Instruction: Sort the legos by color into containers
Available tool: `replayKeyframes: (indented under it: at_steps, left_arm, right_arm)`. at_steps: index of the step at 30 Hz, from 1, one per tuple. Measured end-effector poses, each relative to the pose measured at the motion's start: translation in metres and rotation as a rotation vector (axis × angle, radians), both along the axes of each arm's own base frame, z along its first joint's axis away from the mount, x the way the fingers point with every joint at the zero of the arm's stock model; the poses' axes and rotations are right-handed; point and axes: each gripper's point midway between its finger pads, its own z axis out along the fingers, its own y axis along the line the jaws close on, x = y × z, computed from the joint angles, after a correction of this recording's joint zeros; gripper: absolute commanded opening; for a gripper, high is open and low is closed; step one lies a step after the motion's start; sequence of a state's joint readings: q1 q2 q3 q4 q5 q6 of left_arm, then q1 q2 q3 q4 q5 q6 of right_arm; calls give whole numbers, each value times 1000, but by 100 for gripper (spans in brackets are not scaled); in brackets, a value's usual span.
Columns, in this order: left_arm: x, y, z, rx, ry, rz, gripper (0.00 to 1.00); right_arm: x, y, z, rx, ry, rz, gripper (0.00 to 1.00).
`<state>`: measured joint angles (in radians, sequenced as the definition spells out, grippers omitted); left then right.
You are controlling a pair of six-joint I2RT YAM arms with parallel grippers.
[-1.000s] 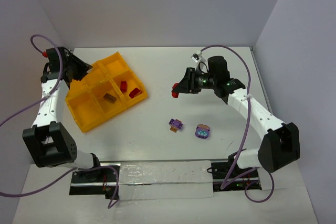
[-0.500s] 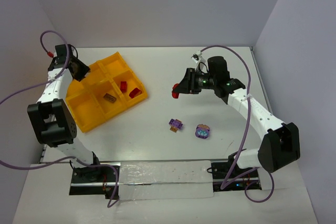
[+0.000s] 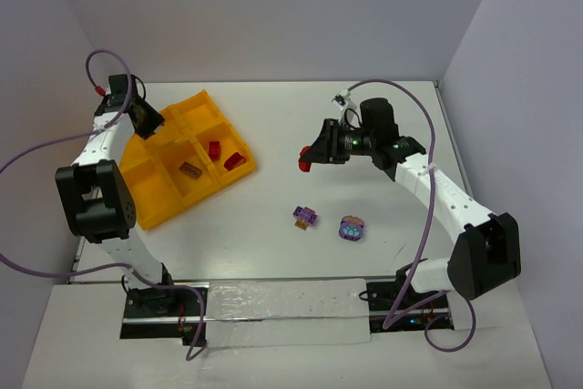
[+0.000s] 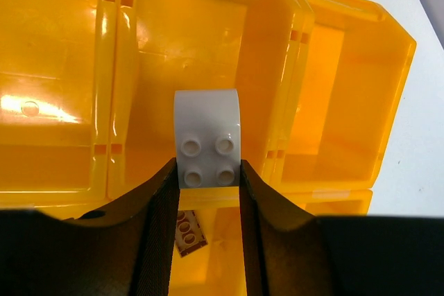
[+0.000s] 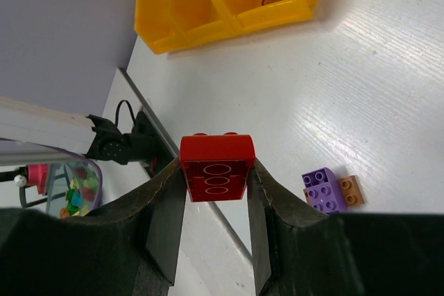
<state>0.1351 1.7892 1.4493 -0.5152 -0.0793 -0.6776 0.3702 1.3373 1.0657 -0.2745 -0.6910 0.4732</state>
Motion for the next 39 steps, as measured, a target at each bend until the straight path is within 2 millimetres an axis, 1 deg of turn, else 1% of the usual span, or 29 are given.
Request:
replayKeyframes:
  at_steps: [11, 12, 13, 14, 15, 16, 19, 20, 22, 26, 30, 33, 37, 39]
  left_arm:
    - [9, 3, -10, 34, 20, 1, 0]
    - [10, 3, -10, 38, 22, 2, 8]
    - [11, 3, -11, 42, 23, 2, 18]
    - [11, 4, -11, 45, 24, 2, 31]
    - [11, 4, -13, 48, 27, 2, 45]
    - [11, 4, -14, 50, 30, 2, 67]
    - [11, 6, -17, 62, 39, 2, 85]
    - [11, 6, -17, 66, 40, 0, 88]
    - [11, 7, -17, 72, 41, -2, 89]
    - [12, 4, -14, 80, 39, -19, 89]
    - [15, -6, -2, 89, 13, -50, 88]
    - [12, -22, 20, 95, -27, -90, 88]
    - [1, -47, 72, 96, -137, -161, 88]
    - [-12, -54, 94, 96, -188, -188, 88]
  right_arm:
    - [0, -1, -2, -8, 3, -3, 0]
    - [0, -1, -2, -10, 2, -3, 0]
    - [0, -1, -2, -11, 2, -3, 0]
    - [0, -1, -3, -12, 3, -2, 0]
    - [-1, -2, -3, -14, 5, -2, 0]
    - [-1, -2, -4, -15, 6, -2, 0]
    - [-1, -2, -5, -20, 9, -3, 0]
    - [-1, -3, -5, -21, 10, -4, 0]
    - [-1, -3, -5, -23, 10, -7, 0]
    - [-1, -3, -5, -23, 10, -7, 0]
    - [-1, -3, -6, -24, 12, -7, 0]
    - [-1, -3, -7, -28, 16, -10, 0]
    - [-2, -4, -8, -33, 19, -12, 0]
    - [-2, -2, -7, -34, 17, -10, 0]
